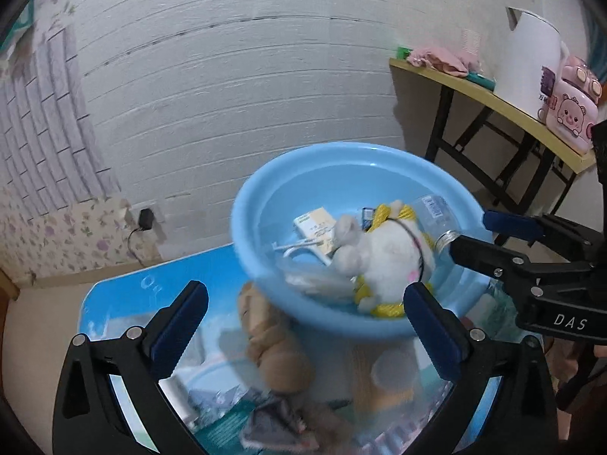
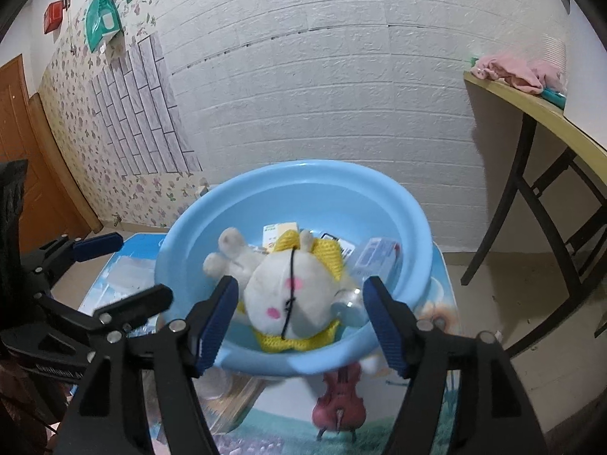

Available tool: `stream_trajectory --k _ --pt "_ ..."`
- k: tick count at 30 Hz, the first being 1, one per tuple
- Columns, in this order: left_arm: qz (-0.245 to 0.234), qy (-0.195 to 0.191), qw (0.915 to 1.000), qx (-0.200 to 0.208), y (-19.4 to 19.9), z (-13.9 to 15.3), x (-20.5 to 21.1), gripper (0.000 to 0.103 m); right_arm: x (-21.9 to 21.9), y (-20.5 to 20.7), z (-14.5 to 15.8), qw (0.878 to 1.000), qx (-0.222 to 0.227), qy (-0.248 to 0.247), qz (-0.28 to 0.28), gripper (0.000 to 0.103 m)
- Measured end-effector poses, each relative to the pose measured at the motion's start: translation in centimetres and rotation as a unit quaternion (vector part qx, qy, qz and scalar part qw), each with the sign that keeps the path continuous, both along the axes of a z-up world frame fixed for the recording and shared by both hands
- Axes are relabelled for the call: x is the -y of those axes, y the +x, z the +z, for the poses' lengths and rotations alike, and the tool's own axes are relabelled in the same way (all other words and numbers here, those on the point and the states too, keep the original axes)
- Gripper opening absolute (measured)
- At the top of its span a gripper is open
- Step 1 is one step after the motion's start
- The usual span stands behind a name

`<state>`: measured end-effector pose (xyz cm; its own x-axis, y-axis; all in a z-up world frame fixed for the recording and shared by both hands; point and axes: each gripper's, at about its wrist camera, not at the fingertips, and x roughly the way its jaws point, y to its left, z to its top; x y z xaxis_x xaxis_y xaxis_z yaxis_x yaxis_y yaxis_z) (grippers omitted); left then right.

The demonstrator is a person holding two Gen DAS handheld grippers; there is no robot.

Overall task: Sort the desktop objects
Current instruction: 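Withdraw both grippers from the basin back over the table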

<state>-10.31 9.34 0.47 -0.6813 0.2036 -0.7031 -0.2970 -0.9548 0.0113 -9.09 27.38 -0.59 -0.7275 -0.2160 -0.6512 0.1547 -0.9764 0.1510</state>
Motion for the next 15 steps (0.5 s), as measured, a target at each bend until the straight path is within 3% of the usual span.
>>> stream_trajectory --k 3,6,11,15 --pt "0.010 -0.015 0.9998 0.002 1.1 -0.1 0.8 0.103 0.5 0.8 0.0 1.000 0.007 0.001 -0.004 0.069" --pt "0.022 -0.018 0.9994 0.018 2.2 -0.2 1.8 0.103 1.0 1.8 -0.1 1.000 0.012 0.003 -0.007 0.077" --pt "0.038 -0.020 0.9982 0.042 3.7 -0.9 3.8 0.103 1.6 3.1 -0.4 1.000 0.022 0.013 -0.017 0.078" --pt "0.049 -0.050 0.9974 0.017 5.0 -1.4 4.7 0.103 2.0 3.9 -0.3 0.999 0.017 0.021 -0.025 0.078"
